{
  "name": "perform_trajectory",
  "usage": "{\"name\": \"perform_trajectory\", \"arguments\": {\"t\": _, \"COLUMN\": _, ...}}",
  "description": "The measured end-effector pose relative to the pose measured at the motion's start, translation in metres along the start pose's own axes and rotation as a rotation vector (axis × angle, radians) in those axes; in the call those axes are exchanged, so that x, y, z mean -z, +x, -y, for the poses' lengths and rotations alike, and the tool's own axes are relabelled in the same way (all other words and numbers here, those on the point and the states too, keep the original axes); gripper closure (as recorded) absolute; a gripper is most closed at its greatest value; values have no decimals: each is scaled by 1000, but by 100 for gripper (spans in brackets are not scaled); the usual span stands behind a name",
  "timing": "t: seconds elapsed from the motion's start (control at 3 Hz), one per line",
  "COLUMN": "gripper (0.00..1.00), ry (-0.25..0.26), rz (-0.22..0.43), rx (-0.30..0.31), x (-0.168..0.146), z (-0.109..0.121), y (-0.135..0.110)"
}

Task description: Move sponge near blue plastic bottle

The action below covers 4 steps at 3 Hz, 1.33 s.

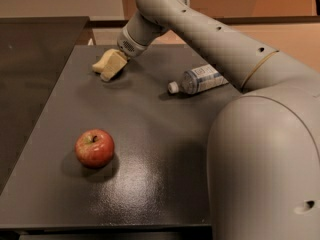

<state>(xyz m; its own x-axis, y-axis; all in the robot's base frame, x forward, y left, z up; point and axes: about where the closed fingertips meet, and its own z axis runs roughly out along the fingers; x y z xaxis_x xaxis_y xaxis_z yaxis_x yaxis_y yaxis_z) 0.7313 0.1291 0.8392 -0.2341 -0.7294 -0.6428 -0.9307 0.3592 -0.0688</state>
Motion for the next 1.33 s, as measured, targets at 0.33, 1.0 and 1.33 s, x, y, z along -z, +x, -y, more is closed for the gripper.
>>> {"name": "perform_trajectory", "arguments": {"t": 0.33, "gripper": 41, "ry": -5, "rz": -12, "rx": -1, "x": 0, "z": 2, "y": 2}}
{"name": "perform_trajectory", "arguments": {"t": 1.0, "gripper": 87, "ry": -1, "rz": -24, "rx": -20, "x": 30, "z": 13, "y": 6}}
{"name": "perform_trajectory", "arguments": {"t": 1.33, "gripper": 100, "ry": 8, "rz": -44, "rx": -17, "x": 63, "z": 18, "y": 14}}
